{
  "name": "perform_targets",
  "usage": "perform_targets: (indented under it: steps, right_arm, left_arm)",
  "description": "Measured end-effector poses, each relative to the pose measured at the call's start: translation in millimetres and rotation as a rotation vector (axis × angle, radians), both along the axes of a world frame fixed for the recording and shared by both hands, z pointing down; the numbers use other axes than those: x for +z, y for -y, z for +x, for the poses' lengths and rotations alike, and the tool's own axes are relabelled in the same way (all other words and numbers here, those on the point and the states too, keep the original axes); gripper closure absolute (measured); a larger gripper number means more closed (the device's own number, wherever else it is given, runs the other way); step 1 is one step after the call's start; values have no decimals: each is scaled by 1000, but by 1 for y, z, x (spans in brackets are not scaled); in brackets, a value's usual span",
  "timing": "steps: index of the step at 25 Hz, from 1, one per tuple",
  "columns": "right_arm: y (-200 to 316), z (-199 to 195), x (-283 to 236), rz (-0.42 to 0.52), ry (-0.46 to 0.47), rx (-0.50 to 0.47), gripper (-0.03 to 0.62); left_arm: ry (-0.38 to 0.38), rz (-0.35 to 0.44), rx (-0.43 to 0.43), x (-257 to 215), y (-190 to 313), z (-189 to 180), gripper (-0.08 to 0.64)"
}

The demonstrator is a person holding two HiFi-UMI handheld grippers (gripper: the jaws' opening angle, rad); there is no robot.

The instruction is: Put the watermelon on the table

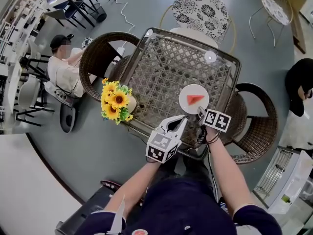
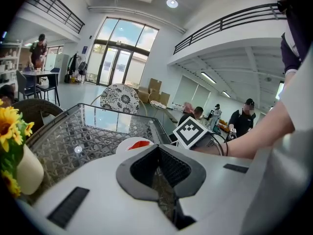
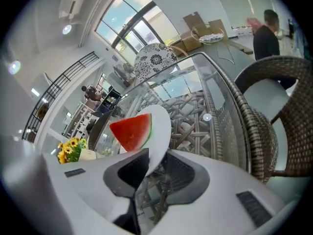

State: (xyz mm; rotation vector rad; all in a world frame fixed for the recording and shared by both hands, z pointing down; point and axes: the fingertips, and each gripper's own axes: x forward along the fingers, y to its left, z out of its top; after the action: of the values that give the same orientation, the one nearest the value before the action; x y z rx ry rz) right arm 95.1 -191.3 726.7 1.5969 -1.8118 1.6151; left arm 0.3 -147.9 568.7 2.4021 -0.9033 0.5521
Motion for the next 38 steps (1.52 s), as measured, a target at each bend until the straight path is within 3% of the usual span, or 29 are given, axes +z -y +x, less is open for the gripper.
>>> perform_targets:
  steps: [8,24,32,36,38]
  right_arm:
    - [-1,-4,-1,-11,-197,-130,481]
    - [0,0,-3,-94,-331,-163,462]
    - [7,13,-25,0,-400,-200,460]
    - [10,5,-62,184,-341,-261,467]
    - [10,2,-86,277,-329,-277,529]
  left_arm:
    - [-4,3,6,-3,-2,4,555]
    - [-5,9,-15,-8,-8,0,555]
    - [-9,15,-13,-10,-7,2,555]
    - [-13,34,-2,-14,-5,5,555]
    - [-16,48,0,-19,-3,6,555]
